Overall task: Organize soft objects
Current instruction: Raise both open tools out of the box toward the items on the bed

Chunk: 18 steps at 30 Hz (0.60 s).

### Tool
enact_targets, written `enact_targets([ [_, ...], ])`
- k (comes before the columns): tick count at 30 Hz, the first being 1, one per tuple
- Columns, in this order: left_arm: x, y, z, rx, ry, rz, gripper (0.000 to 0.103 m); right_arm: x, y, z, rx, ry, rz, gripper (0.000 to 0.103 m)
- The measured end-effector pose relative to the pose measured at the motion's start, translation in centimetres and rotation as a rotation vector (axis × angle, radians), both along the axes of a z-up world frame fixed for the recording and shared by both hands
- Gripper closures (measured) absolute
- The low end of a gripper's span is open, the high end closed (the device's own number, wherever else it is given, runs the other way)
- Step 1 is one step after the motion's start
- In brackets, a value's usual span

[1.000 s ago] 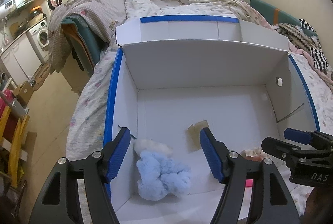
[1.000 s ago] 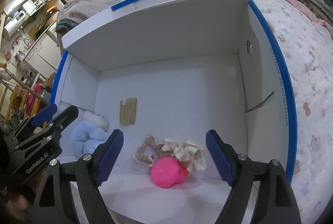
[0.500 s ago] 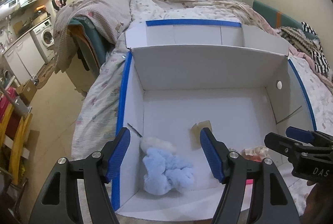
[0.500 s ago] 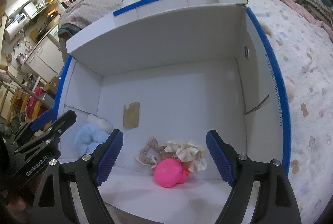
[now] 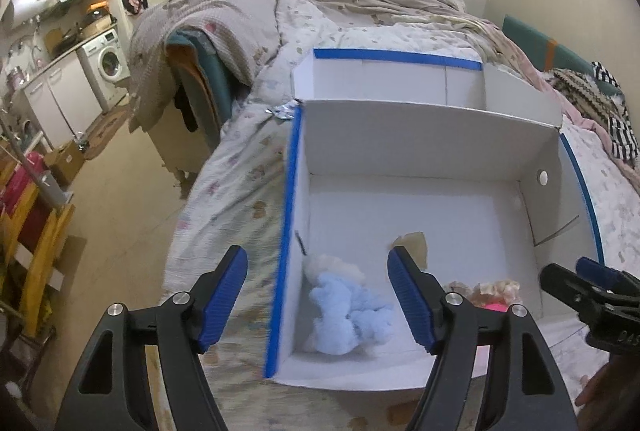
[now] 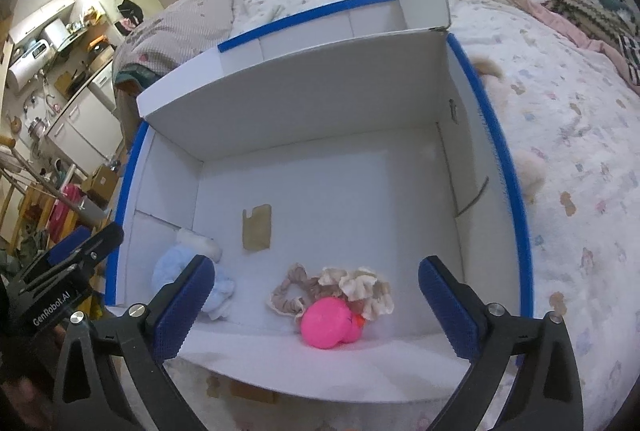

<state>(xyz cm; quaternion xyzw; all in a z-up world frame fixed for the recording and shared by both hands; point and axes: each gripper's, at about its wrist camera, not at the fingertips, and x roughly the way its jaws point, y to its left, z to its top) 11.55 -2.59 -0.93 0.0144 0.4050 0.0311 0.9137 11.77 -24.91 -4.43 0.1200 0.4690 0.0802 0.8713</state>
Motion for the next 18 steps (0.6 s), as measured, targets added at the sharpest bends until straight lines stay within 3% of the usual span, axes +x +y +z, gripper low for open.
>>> enact_targets([
  [10, -2.9, 2.2, -0.2, -0.051, 0.035, 0.034, 0.033, -2.9, 0.1, 2.0, -0.037, -0.106, -0.001, 0.000],
  [18, -5.2, 2.4, -1.1, 0.004, 0.045, 0.020, 0.032, -4.8, 0.2, 1.3, -0.018, -0.087, 0.002, 0.000],
])
